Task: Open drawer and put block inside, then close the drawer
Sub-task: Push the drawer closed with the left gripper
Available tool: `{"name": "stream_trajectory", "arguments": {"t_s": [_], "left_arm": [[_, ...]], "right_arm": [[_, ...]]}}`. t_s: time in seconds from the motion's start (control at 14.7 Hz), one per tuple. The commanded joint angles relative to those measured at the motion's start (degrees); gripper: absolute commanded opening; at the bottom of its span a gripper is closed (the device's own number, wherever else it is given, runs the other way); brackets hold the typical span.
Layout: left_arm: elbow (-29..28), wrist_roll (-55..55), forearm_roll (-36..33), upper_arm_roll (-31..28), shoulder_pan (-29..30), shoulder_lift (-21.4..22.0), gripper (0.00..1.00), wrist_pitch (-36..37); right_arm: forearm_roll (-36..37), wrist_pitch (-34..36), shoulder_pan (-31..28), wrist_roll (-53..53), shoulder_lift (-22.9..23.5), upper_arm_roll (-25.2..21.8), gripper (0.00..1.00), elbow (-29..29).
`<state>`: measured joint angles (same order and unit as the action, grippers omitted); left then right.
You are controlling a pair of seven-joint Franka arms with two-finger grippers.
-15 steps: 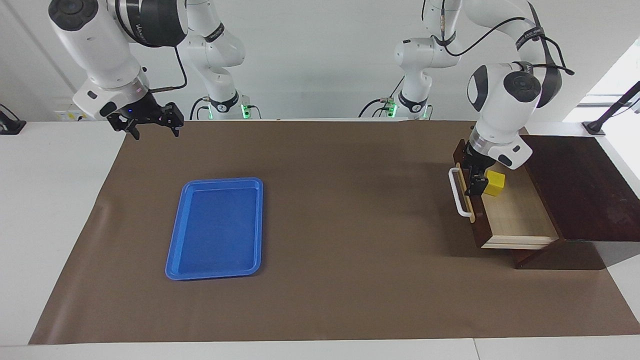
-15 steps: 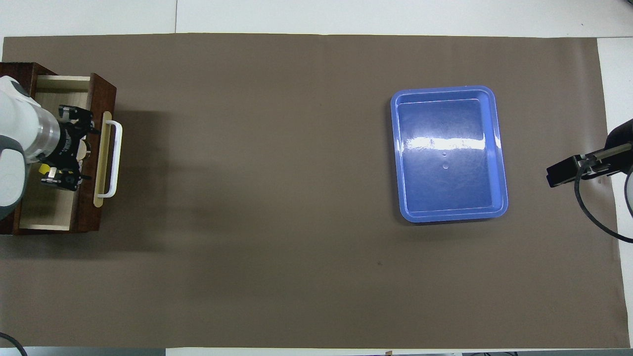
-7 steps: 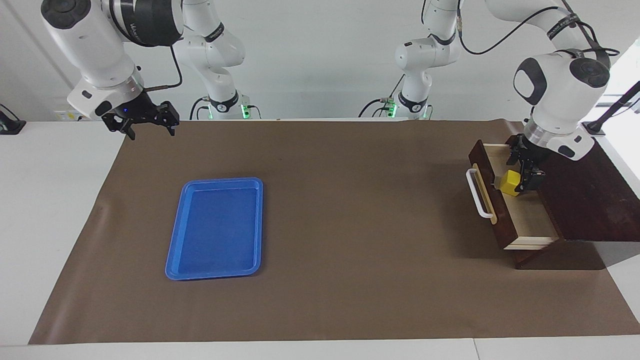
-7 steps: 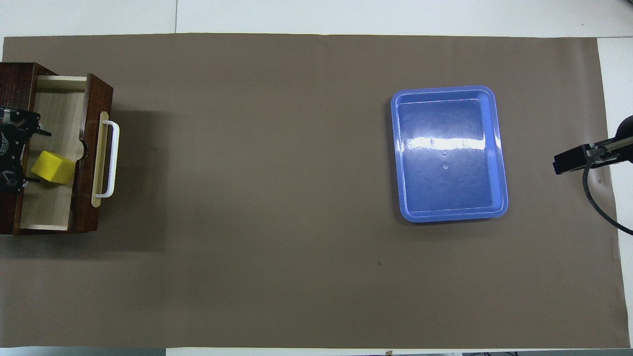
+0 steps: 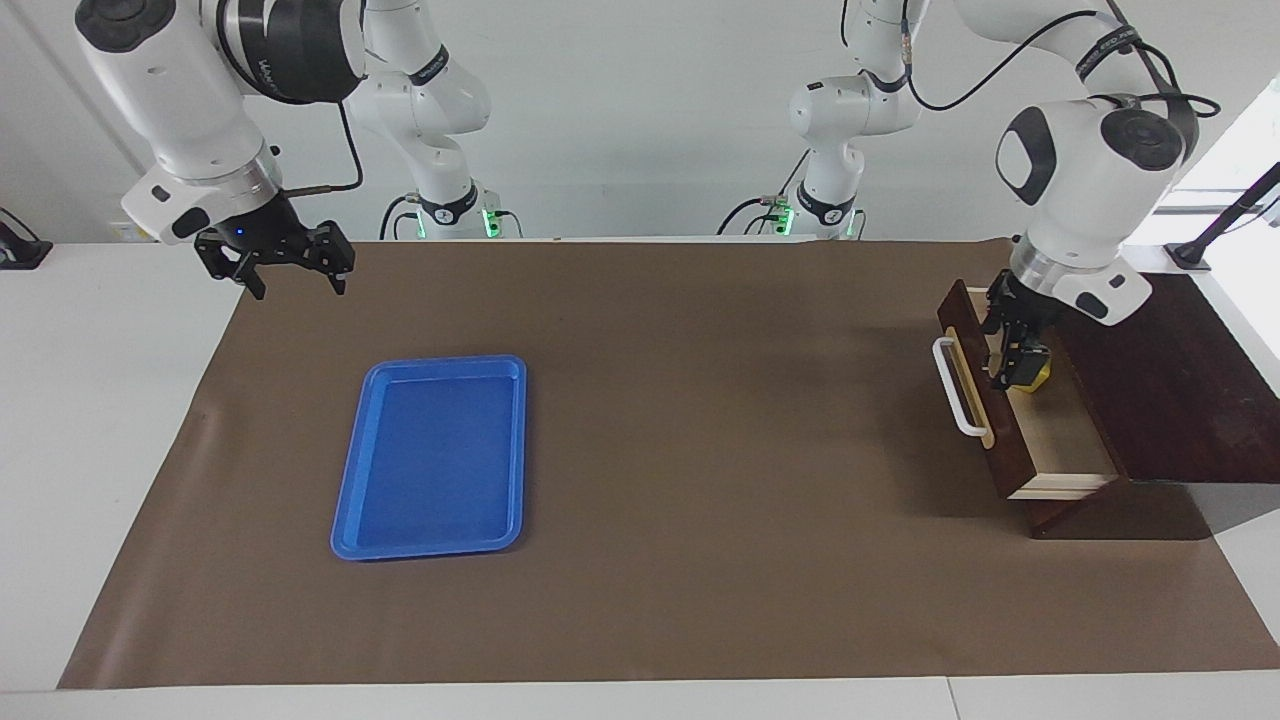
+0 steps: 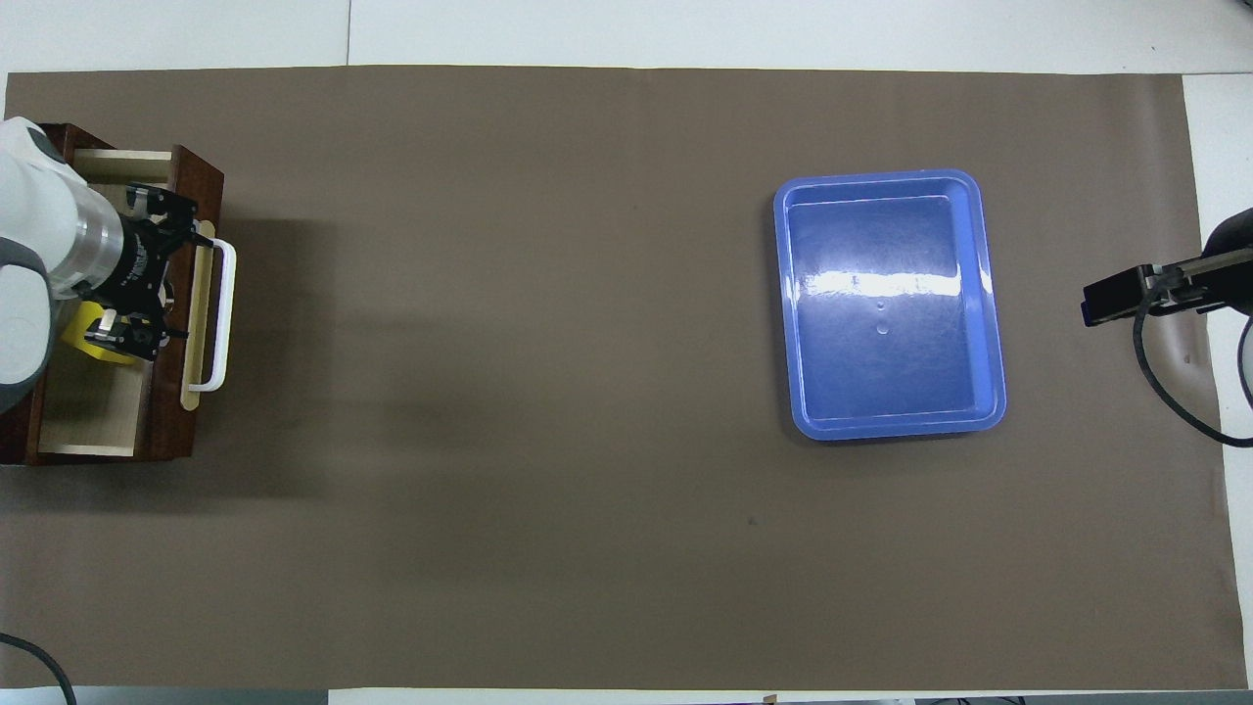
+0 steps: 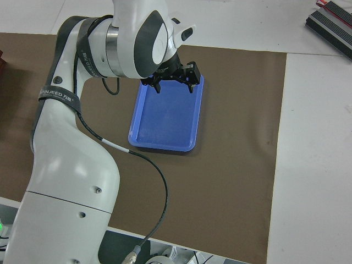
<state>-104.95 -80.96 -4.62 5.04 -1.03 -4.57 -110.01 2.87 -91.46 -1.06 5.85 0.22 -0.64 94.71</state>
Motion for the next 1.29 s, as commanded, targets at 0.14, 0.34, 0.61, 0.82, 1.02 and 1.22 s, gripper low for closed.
{"name": "stream_trajectory", "arguments": {"t_s": [0.14,0.34,0.61,0.82,1.02,1.22], "left_arm": [[-7.1,0.7,-0.1,-1.0,3.3,1.4,1.00,-7.0],[-7.0,4.1,-0.1,-1.0,6.6,1.3,1.00,-7.2],[-6.7,6.9,-0.2,-1.1,9.9,1.1,1.00,-8.8],[-6.5,10.4,-0.7,-1.1,12.4,1.1,1.00,-9.1],[-6.1,12.8,-1.9,-1.1,13.5,1.0,1.00,-9.3],[-4.1,14.1,-2.0,-1.1,13.8,0.4,1.00,-7.9]], "right_arm": [[-5.4,-0.7,-0.5,-1.7,-0.7,-0.9,1.00,0.9],[-5.2,-0.6,-0.4,-1.3,-0.8,-1.0,1.00,1.1],[-4.5,-0.7,0.1,-1.4,-1.4,-0.9,1.00,1.6],[-3.5,-0.8,0.2,-1.5,-1.5,-0.9,1.00,2.0],[-3.1,-1.4,0.2,-1.5,-1.5,-0.9,1.00,2.2],[-1.6,-1.4,0.2,-1.5,-1.6,-0.7,1.00,2.3]]}}
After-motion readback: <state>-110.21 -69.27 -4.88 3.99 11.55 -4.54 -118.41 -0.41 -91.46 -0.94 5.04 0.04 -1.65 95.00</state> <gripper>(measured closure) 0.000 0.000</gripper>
